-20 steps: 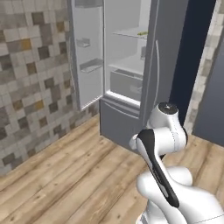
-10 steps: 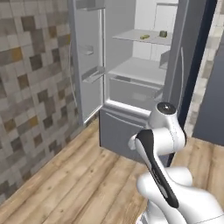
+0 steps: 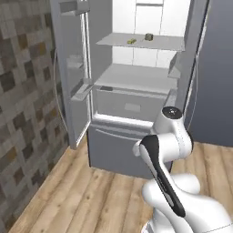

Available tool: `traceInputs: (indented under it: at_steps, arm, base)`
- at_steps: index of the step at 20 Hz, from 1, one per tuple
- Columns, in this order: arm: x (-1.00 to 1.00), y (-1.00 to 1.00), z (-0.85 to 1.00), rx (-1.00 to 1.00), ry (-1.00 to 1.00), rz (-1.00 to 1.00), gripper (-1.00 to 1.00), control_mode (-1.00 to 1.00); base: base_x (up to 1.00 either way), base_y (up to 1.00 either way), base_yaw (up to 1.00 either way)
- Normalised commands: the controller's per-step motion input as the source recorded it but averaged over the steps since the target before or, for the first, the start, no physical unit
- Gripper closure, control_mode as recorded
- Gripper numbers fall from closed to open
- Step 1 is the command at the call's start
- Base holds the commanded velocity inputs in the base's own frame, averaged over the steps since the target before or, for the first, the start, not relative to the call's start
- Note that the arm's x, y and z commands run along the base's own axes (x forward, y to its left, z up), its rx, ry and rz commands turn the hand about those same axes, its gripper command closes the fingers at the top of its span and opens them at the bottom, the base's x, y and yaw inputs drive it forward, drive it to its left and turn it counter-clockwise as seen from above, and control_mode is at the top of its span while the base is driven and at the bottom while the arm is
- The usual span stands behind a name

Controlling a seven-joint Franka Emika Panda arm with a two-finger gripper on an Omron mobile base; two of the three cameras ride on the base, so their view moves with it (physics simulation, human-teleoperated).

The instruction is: Pick the egg and butter from the fridge and place them by the bowl for mixing.

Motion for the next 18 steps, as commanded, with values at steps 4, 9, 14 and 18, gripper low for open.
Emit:
traceInputs:
  at_steps: [4, 9, 14, 18]
  arm:
    - [0.00, 0.00, 0.00, 0.00, 0.00, 0.00, -1.00, 1.00]
    - [0.00, 0.00, 0.00, 0.00, 0.00, 0.00, -1.00, 1.00]
    - [0.00, 0.00, 0.00, 0.00, 0.00, 0.00, -1.00, 1.00]
    - [0.00, 0.00, 0.00, 0.00, 0.00, 0.00, -1.00, 1.00]
  base:
    - [0.64, 0.37, -0.48]
    - [0.64, 0.37, -0.48]
    - [0.61, 0.41, -0.42]
    - [0.54, 0.56, -0.29]
